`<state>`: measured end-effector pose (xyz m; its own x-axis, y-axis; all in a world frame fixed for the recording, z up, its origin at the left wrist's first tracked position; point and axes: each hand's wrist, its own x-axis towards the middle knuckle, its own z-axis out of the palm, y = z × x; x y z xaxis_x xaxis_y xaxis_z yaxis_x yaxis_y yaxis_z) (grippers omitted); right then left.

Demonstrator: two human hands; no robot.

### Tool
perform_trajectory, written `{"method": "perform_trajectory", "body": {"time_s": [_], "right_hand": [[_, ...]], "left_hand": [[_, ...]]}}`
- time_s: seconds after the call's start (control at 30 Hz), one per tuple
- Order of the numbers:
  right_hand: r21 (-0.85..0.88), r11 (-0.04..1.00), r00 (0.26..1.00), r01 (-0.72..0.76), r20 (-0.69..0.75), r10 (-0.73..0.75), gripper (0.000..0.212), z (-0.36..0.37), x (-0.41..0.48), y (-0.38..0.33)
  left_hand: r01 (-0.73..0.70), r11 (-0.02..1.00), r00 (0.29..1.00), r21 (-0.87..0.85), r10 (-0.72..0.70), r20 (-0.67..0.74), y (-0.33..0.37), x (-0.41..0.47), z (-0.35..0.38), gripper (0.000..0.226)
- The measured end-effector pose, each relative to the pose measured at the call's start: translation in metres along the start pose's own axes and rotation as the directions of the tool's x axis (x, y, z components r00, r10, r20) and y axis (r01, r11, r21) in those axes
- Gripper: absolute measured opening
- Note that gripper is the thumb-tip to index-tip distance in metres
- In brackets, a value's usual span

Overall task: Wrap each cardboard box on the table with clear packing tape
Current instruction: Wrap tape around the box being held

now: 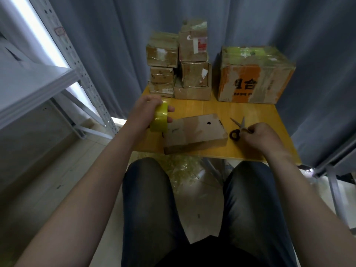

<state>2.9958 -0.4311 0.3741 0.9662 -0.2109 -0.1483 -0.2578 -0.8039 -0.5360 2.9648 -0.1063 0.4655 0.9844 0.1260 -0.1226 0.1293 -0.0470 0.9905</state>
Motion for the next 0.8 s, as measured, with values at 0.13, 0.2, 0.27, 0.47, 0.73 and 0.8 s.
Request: {"method": "perform_trajectory", "body": {"time_s": [0.13,0.2,0.27,0.47,0.73,0.8], "right_hand": [[0.083,0.859,0.853,0.505,-0.201,-0.482,0.029,0.013,-0.017,-0.038],[0.09,0.748,0.753,0.657,-0.053,-0.656,0.035,0.026,-0.026,-0.067],[0.049,0.667,0.66,0.743,0.108,-0.743,0.045,0.045,-0.029,-0.093],[-0.258,0.511,0.572,0.82,0.348,-0.743,0.077,0.091,-0.017,-0.108],[-0.373,0.416,0.54,0.83,0.349,-0.766,0.1,0.101,-0.01,-0.102],[-0.373,0.401,0.527,0.837,0.352,-0.773,0.104,0.101,-0.009,-0.102]], "left_hand": [[-0.024,0.949,0.974,0.314,0.093,-0.206,-0.021,0.015,-0.009,0.042],[-0.036,0.888,0.97,0.459,0.142,-0.197,-0.035,0.021,-0.01,0.051],[-0.033,0.835,0.976,0.549,0.147,-0.164,-0.046,0.024,-0.008,0.054],[-0.016,0.851,0.985,0.525,0.103,-0.137,-0.07,0.029,0.0,0.046],[-0.02,0.843,0.987,0.537,0.103,-0.124,-0.074,0.038,0.002,0.05],[-0.023,0.857,0.988,0.515,0.099,-0.122,-0.075,0.036,0.002,0.049]]}}
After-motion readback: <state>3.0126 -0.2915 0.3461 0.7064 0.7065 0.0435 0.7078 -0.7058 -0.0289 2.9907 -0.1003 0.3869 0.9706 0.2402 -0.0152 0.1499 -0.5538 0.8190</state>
